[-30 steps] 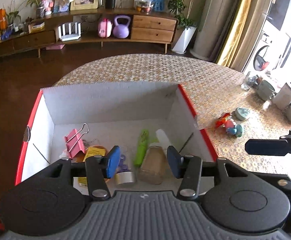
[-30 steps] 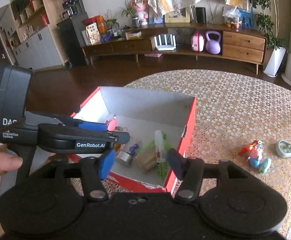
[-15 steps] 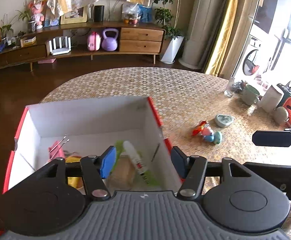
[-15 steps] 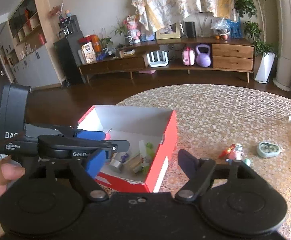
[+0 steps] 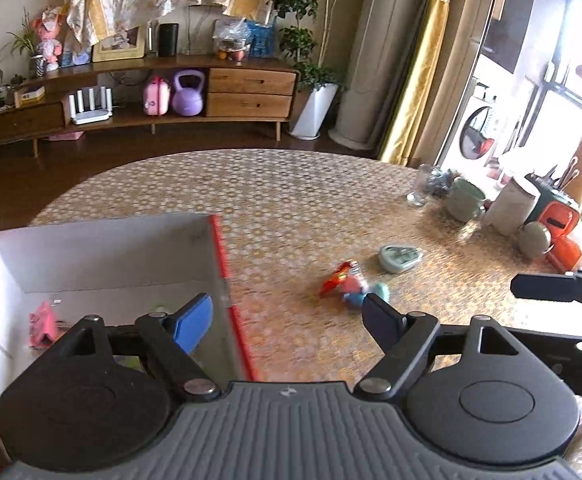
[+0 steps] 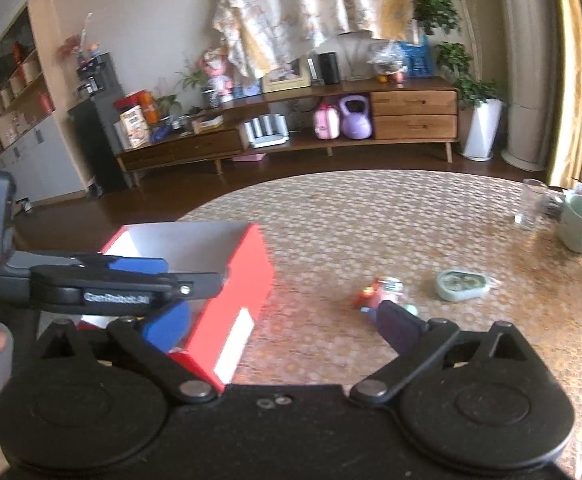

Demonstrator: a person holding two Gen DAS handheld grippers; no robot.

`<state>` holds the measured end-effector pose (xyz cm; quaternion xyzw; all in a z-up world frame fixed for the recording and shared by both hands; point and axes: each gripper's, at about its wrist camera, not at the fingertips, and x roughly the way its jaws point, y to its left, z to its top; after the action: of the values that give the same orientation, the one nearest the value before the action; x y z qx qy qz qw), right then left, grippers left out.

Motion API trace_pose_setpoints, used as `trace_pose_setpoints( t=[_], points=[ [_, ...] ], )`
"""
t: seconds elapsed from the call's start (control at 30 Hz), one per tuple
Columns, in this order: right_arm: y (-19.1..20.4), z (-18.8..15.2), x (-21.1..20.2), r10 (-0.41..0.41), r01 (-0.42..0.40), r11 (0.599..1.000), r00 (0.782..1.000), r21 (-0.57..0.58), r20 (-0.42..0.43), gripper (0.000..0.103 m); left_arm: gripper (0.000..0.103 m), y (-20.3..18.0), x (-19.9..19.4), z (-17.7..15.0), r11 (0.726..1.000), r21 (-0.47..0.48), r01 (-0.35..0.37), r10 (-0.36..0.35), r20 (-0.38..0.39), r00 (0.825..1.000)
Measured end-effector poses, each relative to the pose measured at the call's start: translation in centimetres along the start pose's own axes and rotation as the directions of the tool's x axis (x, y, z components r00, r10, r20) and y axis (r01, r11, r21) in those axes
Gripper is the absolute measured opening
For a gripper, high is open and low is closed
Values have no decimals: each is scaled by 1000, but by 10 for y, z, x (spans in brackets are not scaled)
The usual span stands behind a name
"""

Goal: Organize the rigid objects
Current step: 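Withdraw both open tools from the box toward the remaining toy figures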

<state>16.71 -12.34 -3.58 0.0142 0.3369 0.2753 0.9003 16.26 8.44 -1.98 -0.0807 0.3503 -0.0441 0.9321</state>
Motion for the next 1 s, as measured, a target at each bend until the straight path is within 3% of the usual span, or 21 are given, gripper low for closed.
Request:
trace_pose_setpoints(
  t=[0.33,0.43,0.53,1.0],
  points=[
    [-65,-13,2,-87,88,995,996,47,-16,103,85,-37,36,-4,999,10,46,-46,-32,998],
    [-86,-17,6,-115,117,990,993,79,-30,103,98,-48,49,-8,999,15,43,-42,-39,998],
    [-104,-22,11,-143,147,984,988,96,-49,103,98,-54,62,-11,999,13,49,-48,-52,997],
    [-165,-35,59,-179,195,972,976,131,-123,102,98,-68,138,-7,999,-32,-38,35,-105,994]
  ],
)
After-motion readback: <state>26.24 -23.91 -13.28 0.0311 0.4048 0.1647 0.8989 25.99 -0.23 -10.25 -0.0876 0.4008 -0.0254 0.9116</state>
